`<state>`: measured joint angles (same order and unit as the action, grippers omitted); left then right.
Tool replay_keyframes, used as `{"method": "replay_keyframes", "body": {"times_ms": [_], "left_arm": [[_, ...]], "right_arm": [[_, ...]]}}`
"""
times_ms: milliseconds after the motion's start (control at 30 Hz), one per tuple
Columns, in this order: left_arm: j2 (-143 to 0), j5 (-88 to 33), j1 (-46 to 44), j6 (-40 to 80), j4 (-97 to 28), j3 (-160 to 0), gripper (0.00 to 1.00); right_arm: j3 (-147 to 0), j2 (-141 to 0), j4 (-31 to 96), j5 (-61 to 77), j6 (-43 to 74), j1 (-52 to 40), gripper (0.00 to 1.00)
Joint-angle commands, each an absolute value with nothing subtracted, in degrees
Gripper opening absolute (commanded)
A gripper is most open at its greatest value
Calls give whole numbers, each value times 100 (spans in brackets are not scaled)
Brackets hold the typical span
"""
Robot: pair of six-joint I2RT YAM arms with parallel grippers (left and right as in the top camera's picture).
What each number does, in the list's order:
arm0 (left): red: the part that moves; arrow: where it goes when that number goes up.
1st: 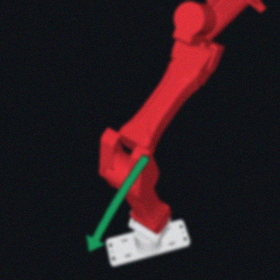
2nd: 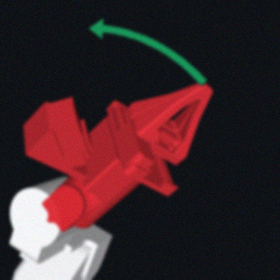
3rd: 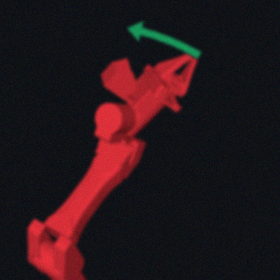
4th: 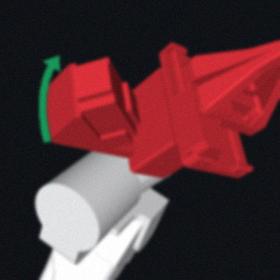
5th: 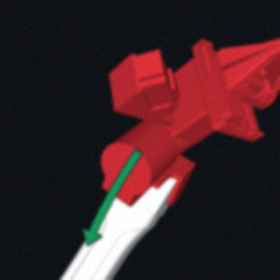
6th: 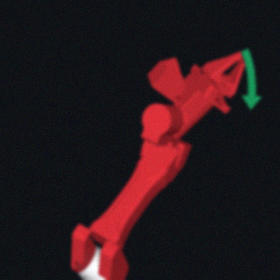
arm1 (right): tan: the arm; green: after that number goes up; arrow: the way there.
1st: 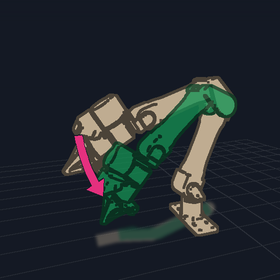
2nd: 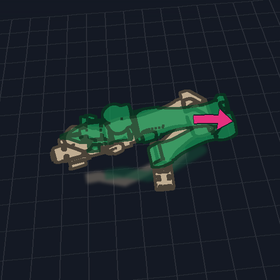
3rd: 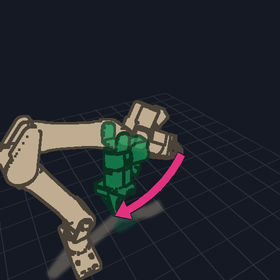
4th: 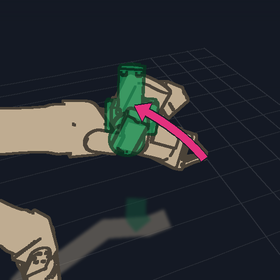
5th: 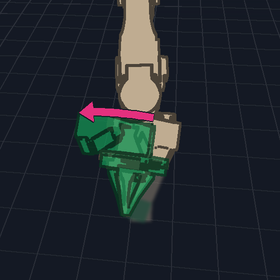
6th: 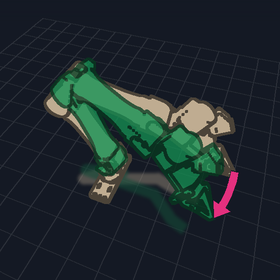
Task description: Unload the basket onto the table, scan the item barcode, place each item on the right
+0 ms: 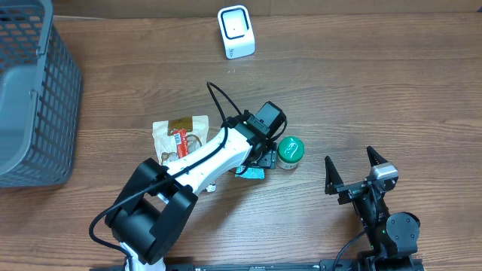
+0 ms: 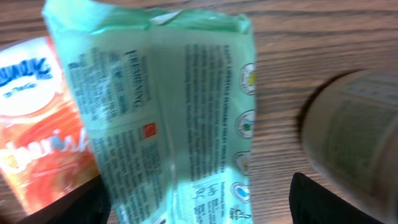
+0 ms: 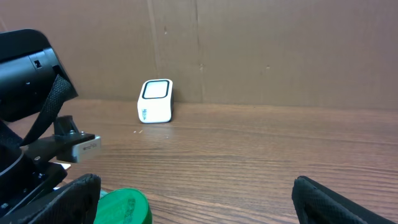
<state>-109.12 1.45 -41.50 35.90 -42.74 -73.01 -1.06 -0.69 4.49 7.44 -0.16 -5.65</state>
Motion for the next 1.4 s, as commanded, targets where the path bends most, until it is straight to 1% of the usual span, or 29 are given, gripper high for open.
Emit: {"method": "replay_keyframes", "body": {"times_ms": [0,100,133,233,400,700,900,1067,1200,1367], "left_arm": [[-10746,-154,-4165,3369,-4167,-7389,80],[-10746,-108,-4150,3339,-4195,-7389,82],[-10746,-108,-4136,3339,-4200,-7389,85],[-10733,-106,-4123,3339,-4193,-7395,87],[-10573,113,-4110,3339,-4246,-7505,86],[-9848,786,-3922,3347,-4519,-8025,88],[-9450,1105,-3339,3487,-4543,-8156,94],[-9439,1330,-2705,3468,-4882,-8154,100],[-9439,1413,-2255,3468,-5229,-8154,100],[-9439,1391,-1896,3470,-5308,-8154,100]], "right_arm": [[-45,-16,419,718,1,-543,100],[-45,-16,419,718,1,-543,100],[-45,-16,419,718,1,-543,100],[-45,-16,419,718,1,-543,100],[-45,-16,419,718,1,-543,100],[-45,-16,419,718,1,-543,100],[-45,-16,419,718,1,-543,100],[-45,-16,419,718,1,-543,100],[-45,-16,416,718,1,-543,100],[-45,-16,419,718,1,-543,100]]}}
